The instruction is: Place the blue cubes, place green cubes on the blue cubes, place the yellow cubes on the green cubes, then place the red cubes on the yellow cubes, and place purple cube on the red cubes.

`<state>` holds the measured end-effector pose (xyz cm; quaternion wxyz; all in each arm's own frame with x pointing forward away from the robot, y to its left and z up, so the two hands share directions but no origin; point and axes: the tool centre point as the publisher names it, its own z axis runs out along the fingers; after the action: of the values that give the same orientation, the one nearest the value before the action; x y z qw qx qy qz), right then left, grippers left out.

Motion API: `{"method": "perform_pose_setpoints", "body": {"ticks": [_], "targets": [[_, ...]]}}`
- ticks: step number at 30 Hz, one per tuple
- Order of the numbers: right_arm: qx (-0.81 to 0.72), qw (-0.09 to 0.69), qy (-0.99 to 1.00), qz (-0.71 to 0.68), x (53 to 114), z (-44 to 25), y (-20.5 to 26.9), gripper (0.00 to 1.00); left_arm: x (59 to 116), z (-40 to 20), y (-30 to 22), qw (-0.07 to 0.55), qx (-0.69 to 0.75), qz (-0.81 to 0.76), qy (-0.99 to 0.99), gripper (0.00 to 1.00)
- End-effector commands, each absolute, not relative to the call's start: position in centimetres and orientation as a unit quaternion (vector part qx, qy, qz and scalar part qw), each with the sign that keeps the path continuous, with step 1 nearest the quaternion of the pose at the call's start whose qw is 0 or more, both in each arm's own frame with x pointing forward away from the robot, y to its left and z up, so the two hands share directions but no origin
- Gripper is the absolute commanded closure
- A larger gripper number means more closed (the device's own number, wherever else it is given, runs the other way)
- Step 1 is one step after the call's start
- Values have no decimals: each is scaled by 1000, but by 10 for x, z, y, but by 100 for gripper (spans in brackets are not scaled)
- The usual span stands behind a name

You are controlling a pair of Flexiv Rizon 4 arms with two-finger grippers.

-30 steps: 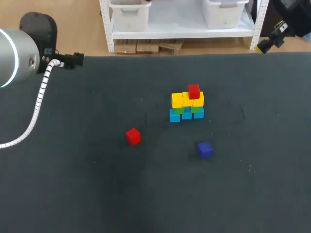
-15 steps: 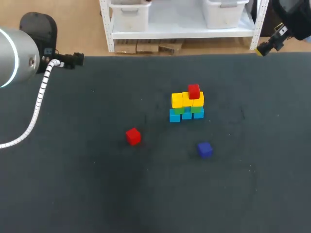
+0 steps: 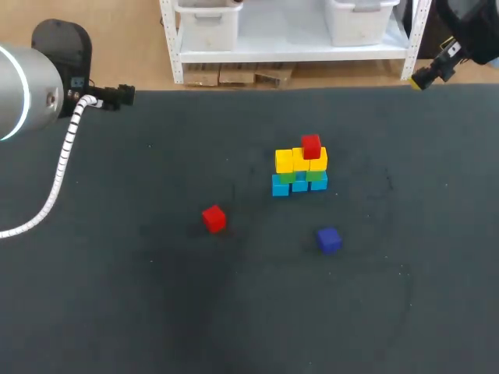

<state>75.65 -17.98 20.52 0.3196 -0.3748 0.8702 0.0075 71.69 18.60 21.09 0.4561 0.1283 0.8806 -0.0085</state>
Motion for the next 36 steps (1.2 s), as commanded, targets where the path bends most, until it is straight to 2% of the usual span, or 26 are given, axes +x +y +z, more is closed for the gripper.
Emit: {"method": "perform_pose_setpoints", "body": {"ticks": [1,8,14,23,28,36], "targets": [[-374,320,870,6,756,205,-180,0,718,212,188,454,131,-12,881,0],[-374,320,870,6,756,205,-180,0,717,216,187,458,140,-15,878,0],[-374,320,870,6,756,205,-180,0,705,223,167,447,236,39,862,0],[-374,320,870,6,756,205,-180,0,671,198,125,339,352,94,867,0],[-374,320,870,6,756,205,-180,0,653,167,108,282,333,102,894,0],[-374,320,870,6,756,205,-180,0,632,131,87,242,296,87,920,0]]}}
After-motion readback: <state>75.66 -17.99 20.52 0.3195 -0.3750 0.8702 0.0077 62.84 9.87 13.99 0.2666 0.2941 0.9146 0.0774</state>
